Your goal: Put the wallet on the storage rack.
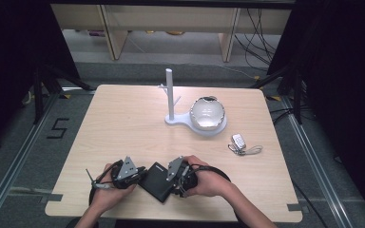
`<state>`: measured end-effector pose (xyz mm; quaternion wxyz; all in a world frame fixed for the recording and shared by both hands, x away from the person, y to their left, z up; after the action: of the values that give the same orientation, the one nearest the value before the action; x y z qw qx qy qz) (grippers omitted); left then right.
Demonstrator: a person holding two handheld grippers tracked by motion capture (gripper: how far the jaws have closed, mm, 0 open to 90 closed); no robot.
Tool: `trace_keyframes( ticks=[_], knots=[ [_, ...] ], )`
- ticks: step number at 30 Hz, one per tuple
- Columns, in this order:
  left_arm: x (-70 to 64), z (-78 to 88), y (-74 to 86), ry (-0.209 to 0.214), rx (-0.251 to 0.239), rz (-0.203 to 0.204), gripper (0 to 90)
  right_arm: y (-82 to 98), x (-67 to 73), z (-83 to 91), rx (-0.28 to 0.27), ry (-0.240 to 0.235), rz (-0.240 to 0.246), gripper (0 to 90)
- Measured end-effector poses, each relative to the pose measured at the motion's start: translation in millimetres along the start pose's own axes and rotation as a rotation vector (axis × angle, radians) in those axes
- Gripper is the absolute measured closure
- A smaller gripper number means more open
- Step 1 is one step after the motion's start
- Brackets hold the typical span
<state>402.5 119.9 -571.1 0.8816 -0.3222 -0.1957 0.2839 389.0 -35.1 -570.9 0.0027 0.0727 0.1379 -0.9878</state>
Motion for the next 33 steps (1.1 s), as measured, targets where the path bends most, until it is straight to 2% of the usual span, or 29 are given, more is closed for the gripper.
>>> trace_keyframes(
  ticks=[3,4,5,6,9,10,11,12,13,14,15,16,18,19,20,21,22,24,27,29,31,32,33],
  knots=[
    [0.6,-0.5,0.6,-0.005,0.003,0.008,82.5,-0.3,-1.5,0.9,0.006,0.007,0.011,45.5],
    [1.5,-0.4,0.6,-0.004,0.006,-0.007,82.8,0.0,-1.8,1.6,0.008,0.016,0.023,48.3],
    [1.0,-0.7,0.3,0.0,0.002,-0.001,83.1,-0.6,-2.8,1.5,0.005,0.025,0.044,50.6],
    [1.0,-0.7,0.3,0.0,0.002,-0.001,83.1,-0.1,-1.6,2.1,0.015,0.032,0.034,52.4],
    [0.9,-0.8,0.4,0.004,0.002,0.0,83.2,-0.8,-3.1,3.5,0.027,0.066,0.104,59.7],
    [0.6,-1.4,-0.7,0.001,-0.011,0.012,83.1,-0.4,-1.5,4.5,0.036,0.07,0.096,61.9],
    [3.6,-0.8,0.2,-0.018,-0.003,0.003,83.2,-1.1,-1.2,5.9,0.032,0.075,0.113,65.3],
    [4.8,0.0,-0.8,-0.018,-0.015,0.01,83.2,-1.9,1.4,7.6,0.027,0.076,0.105,69.3],
    [7.3,1.8,-2.4,-0.029,-0.033,0.029,82.8,-4.5,3.5,9.0,0.009,0.069,0.116,74.2],
    [10.7,3.7,-5.9,-0.043,-0.074,0.067,82.0,-4.8,7.2,11.0,0.013,0.059,0.089,77.7],
    [14.3,6.4,-8.4,-0.048,-0.101,0.098,80.4,-7.6,8.5,12.9,-0.002,0.057,0.086,79.3],
    [18.7,9.3,-10.2,-0.066,-0.13,0.121,79.0,-12.6,6.3,13.9,-0.038,0.066,0.116,80.2],
    [27.5,15.3,-10.9,-0.111,-0.169,0.149,77.3,-16.0,7.4,19.2,-0.055,0.061,0.072,81.2],
    [32.2,18.7,-11.3,-0.133,-0.192,0.156,76.6,-17.7,6.4,22.1,-0.067,0.058,0.067,81.7],
    [36.4,22.0,-12.6,-0.148,-0.23,0.181,75.2,-18.4,5.5,25.3,-0.075,0.056,0.048,82.0],
    [40.3,26.0,-12.4,-0.168,-0.254,0.215,74.5,-19.8,3.7,29.0,-0.092,0.056,0.039,82.2],
    [44.0,30.5,-11.5,-0.19,-0.265,0.237,73.5,-20.1,3.6,32.8,-0.103,0.042,0.01,82.4],
    [51.1,37.2,-12.0,-0.221,-0.304,0.259,72.2,-19.8,-1.4,41.5,-0.123,0.047,-0.023,82.8],
    [54.3,40.1,-10.8,-0.232,-0.314,0.268,70.4,-18.2,-6.6,53.9,-0.148,0.031,-0.082,82.9],
    [53.7,37.1,-7.1,-0.225,-0.296,0.263,68.8,-15.9,-9.5,63.8,-0.161,-0.001,-0.165,82.9],
    [50.7,33.0,-6.9,-0.211,-0.288,0.244,68.1,-13.6,-15.9,72.2,-0.179,-0.009,-0.212,82.9],
    [50.7,33.0,-6.9,-0.211,-0.288,0.244,67.8,-13.6,-15.9,72.2,-0.179,-0.009,-0.212,82.9],
    [47.5,30.5,-8.1,-0.206,-0.279,0.218,67.5,-8.5,-21.8,80.2,-0.17,-0.027,-0.286,82.9]
  ],
)
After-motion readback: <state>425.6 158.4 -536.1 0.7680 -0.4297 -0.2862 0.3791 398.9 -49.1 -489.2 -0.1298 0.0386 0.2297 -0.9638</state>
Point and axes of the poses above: each handheld gripper's, and its own axes: z roughly backward along the jaws, y roughly out of its underside, x roughly to its left, the point moved 9 cm from there along -z, roughly forward along the jaws, and after that the axes turned 9 degrees about x, right-handed, at the moved point
